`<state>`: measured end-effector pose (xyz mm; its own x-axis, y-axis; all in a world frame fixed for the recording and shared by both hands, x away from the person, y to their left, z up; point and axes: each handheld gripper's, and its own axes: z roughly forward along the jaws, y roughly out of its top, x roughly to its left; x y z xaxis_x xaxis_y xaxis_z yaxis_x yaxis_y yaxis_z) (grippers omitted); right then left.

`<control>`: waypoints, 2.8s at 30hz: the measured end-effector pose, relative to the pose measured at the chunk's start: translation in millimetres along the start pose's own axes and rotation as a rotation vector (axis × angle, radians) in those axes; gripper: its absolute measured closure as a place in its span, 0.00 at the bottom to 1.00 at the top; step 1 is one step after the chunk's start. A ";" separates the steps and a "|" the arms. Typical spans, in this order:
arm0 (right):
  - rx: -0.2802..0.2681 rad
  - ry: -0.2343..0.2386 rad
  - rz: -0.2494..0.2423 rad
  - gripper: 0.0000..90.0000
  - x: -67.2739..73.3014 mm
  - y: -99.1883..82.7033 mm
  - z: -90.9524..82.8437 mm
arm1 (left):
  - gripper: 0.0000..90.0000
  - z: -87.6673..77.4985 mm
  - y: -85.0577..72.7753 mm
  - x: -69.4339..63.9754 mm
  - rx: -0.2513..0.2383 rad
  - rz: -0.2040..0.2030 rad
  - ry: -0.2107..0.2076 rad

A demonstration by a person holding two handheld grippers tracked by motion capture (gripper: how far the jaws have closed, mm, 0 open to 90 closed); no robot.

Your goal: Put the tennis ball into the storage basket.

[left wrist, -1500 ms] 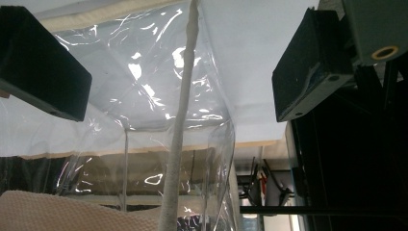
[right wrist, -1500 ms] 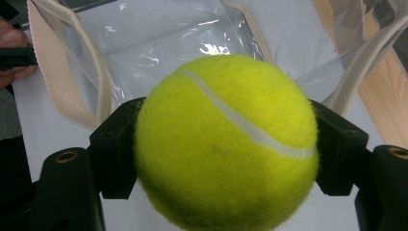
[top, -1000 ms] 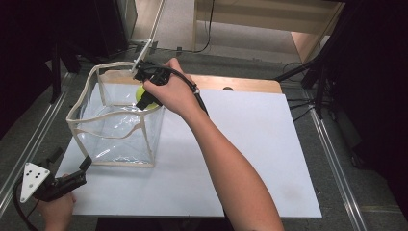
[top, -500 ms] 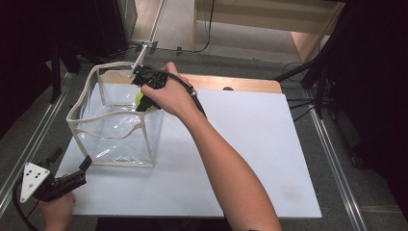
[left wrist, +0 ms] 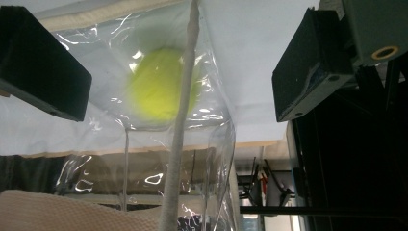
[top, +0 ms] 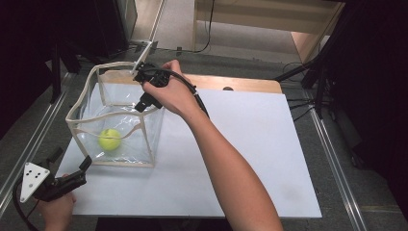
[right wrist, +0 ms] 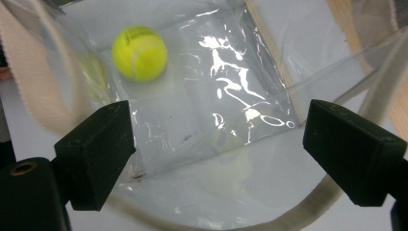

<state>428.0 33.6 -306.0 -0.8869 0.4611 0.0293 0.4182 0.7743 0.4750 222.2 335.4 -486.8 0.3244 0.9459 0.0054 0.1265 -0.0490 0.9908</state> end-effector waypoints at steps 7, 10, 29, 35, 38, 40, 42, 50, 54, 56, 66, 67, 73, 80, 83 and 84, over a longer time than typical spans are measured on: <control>-0.041 -0.023 0.010 0.10 -2.6 -7.2 -15.9 | 0.08 0.1 0.0 -0.1 0.002 0.005 -0.001; -0.045 -0.030 0.025 0.07 -3.4 -11.9 -21.7 | 0.08 0.3 -0.1 -0.4 0.000 0.000 0.001; -0.057 -0.039 0.049 0.00 -8.6 -46.2 -33.7 | 0.08 0.6 -0.1 -0.7 0.002 0.006 0.004; -0.051 -0.042 0.045 0.00 -8.0 -56.4 -29.8 | 0.08 0.7 -0.1 -0.9 0.000 0.004 0.003; -0.057 -0.037 0.051 0.00 -7.6 -62.0 -27.2 | 0.08 0.5 -0.1 -1.0 0.003 0.006 0.004; -0.055 -0.041 0.047 0.00 -8.2 -66.1 -25.2 | 0.08 0.6 -0.1 -1.2 0.003 0.006 0.005; -0.058 -0.039 0.055 0.00 -8.0 -70.3 -23.4 | 0.08 0.6 -0.2 -1.2 0.003 0.006 0.005; -0.054 -0.053 0.061 0.00 -8.2 -85.8 -14.6 | 0.08 0.5 -0.2 -1.2 0.005 0.012 0.005; -0.056 -0.053 0.070 0.00 -6.5 -97.3 -6.5 | 0.08 0.4 -0.2 -1.2 0.007 0.014 0.004; -0.070 -0.054 0.061 0.00 -6.5 -101.9 -3.9 | 0.08 0.4 -0.2 -1.2 0.006 0.014 0.004; -0.103 -0.049 0.062 0.00 -2.6 -122.7 5.6 | 0.08 0.4 -0.3 -1.3 0.006 0.017 0.003; -0.103 -0.049 0.062 0.00 -2.6 -122.7 5.6 | 0.08 0.4 -0.3 -1.3 0.006 0.017 0.003; -0.110 -0.054 0.069 0.00 0.1 -136.2 8.5 | 0.08 0.3 -0.2 -1.5 0.008 0.017 0.004; -0.130 -0.055 0.080 0.00 2.8 -152.3 12.4 | 0.08 0.2 -0.1 -1.6 0.009 0.020 0.004; -0.136 -0.059 0.089 0.00 3.5 -157.6 13.1 | 0.08 0.2 -0.1 -1.6 0.010 0.020 0.005; -0.141 -0.058 0.098 0.00 4.1 -163.0 13.7 | 0.08 0.2 -0.1 -1.6 0.009 0.020 0.005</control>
<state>358.8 -84.8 -395.3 -0.8287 0.5588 0.0324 0.4666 0.6576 0.5914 221.8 333.9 -486.9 0.3224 0.9462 0.0261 0.1289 -0.0712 0.9891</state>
